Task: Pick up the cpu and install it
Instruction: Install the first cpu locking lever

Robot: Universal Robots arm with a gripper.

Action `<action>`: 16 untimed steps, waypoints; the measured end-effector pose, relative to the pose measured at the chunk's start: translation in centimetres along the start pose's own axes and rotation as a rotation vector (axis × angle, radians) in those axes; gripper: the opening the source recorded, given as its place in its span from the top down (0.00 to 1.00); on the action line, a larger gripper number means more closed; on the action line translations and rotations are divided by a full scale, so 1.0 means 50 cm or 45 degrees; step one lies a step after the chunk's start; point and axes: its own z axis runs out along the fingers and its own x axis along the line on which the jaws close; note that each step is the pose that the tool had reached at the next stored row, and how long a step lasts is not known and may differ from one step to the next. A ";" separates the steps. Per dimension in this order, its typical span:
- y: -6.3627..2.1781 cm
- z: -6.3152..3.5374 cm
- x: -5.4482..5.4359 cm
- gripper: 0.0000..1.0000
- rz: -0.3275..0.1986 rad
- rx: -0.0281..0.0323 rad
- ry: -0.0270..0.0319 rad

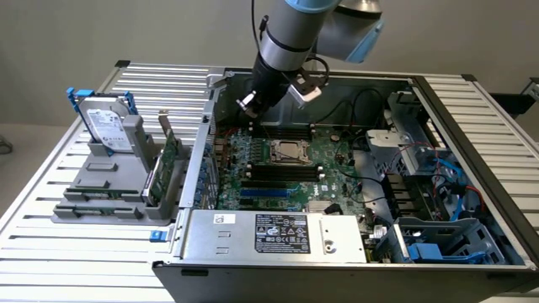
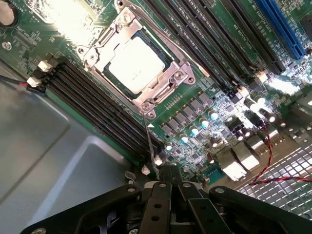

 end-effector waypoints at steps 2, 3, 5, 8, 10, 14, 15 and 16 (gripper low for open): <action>0.000 0.003 -0.002 0.89 0.022 -0.0015 0.0061; -0.001 0.004 -0.002 0.89 0.030 -0.0022 0.0085; -0.002 0.006 -0.004 0.89 0.046 -0.0035 0.0125; -0.004 0.009 -0.007 0.89 0.066 -0.0050 0.0180; -0.006 0.010 -0.010 0.89 0.077 -0.0054 0.0212; -0.011 0.012 -0.015 0.89 0.097 -0.0061 0.0274; -0.012 0.013 -0.017 0.89 0.103 -0.0062 0.0295; -0.013 0.014 -0.018 0.89 0.109 -0.0066 0.0321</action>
